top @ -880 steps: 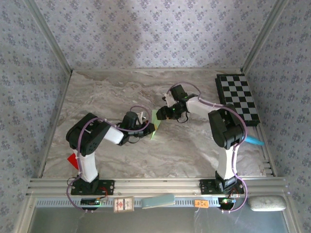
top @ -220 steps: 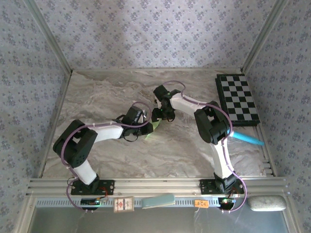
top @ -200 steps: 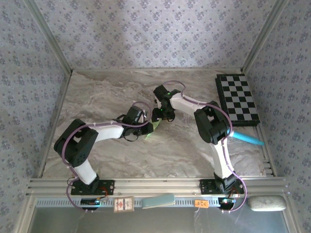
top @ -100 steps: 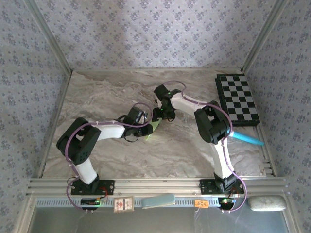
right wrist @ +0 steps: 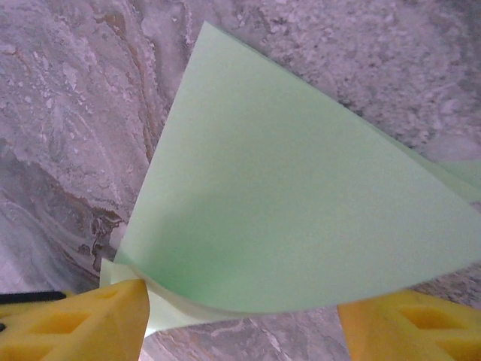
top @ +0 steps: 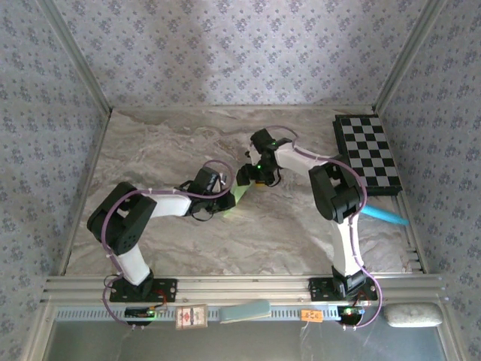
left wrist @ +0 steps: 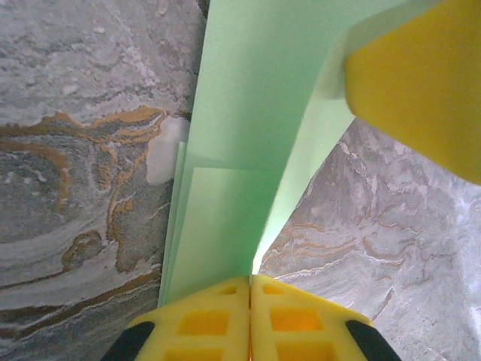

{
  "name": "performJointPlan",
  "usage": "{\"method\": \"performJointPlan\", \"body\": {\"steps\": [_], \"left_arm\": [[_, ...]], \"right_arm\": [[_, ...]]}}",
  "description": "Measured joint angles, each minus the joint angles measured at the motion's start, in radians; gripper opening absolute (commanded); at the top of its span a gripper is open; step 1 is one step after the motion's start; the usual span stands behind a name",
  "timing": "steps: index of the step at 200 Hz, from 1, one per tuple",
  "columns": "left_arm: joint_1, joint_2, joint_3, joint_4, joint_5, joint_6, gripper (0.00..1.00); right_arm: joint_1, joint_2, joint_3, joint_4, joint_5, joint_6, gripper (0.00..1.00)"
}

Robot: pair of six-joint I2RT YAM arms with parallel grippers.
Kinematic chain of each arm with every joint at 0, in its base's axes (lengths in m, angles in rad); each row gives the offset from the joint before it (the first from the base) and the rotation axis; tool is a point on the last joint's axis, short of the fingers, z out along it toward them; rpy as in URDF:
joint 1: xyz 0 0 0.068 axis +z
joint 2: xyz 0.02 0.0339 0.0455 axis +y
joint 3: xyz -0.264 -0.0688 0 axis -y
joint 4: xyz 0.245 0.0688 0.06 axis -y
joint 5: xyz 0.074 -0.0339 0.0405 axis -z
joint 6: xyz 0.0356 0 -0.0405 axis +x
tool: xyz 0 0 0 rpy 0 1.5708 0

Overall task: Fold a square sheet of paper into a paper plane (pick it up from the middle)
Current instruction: Fifth fold the wing at the center of the table.

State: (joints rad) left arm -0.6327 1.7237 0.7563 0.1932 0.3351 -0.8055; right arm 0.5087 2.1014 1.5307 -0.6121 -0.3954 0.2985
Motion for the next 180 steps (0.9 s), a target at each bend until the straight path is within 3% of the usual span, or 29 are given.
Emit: {"method": "performJointPlan", "body": {"steps": [67, 180], "left_arm": [[0.018, 0.000, -0.008, 0.048, 0.061, -0.015, 0.00], [0.025, -0.016, -0.054, 0.122, 0.089, -0.012, 0.00]], "right_arm": [[-0.071, -0.148, -0.113, 0.101, -0.101, -0.045, 0.69], [-0.055, -0.139, -0.161, 0.178, -0.159, -0.051, 0.69]]}}
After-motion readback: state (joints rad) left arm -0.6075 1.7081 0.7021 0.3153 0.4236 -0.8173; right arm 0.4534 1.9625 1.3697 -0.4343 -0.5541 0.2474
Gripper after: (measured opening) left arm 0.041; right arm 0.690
